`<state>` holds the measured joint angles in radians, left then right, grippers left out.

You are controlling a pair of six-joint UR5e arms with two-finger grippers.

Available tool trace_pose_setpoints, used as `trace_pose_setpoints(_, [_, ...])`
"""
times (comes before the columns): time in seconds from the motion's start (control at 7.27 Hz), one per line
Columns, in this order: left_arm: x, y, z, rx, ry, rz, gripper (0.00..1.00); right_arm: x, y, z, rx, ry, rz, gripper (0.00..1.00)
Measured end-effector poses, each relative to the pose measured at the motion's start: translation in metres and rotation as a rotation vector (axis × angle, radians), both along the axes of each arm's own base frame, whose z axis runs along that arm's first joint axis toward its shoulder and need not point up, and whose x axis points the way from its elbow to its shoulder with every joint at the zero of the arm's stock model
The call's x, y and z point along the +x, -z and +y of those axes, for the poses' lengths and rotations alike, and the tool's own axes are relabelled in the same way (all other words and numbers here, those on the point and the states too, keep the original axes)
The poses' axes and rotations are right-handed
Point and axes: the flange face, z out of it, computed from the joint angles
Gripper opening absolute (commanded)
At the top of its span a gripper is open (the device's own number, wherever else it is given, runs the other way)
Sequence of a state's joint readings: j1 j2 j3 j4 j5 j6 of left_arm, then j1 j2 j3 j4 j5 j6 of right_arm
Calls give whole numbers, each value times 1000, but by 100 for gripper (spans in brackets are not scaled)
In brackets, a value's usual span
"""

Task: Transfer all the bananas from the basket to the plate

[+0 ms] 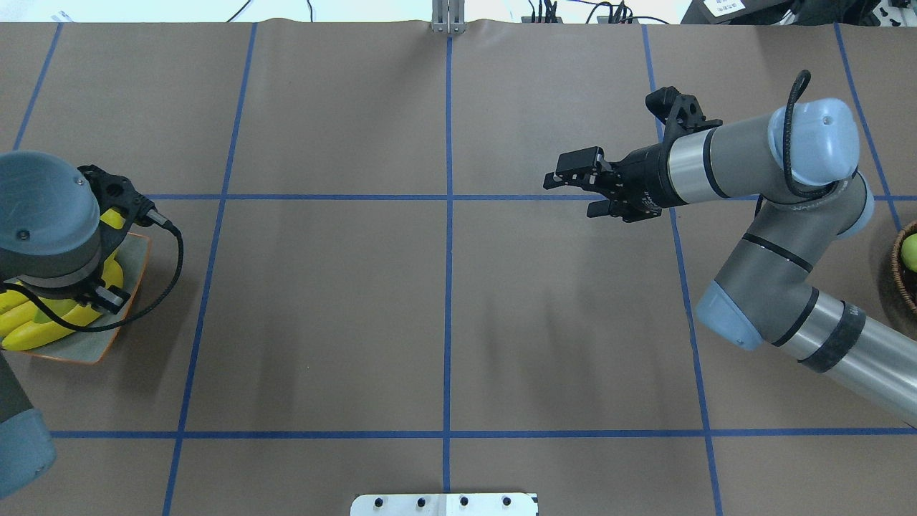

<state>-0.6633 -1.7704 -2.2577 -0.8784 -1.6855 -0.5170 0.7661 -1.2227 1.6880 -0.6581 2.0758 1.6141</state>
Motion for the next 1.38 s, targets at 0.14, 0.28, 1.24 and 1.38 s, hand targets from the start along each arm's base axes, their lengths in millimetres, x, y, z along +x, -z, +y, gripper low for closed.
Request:
trace_pose_setpoints(0.14, [-10, -19, 0, -29, 13, -37, 0, 0, -1, -1, -2, -6, 3, 100])
trace_pose_setpoints(0.28, [-19, -39, -3, -60, 30, -73, 0, 0, -2, -1, -2, -9, 4, 100])
trace_pose_setpoints(1.24, [4, -117, -25, -220, 39, -198, 17, 0, -2, -1, -4, -11, 3, 100])
trace_pose_setpoints(1.38, [6, -121, -26, -228, 37, -199, 21, 0, -2, -1, -5, -11, 3, 100])
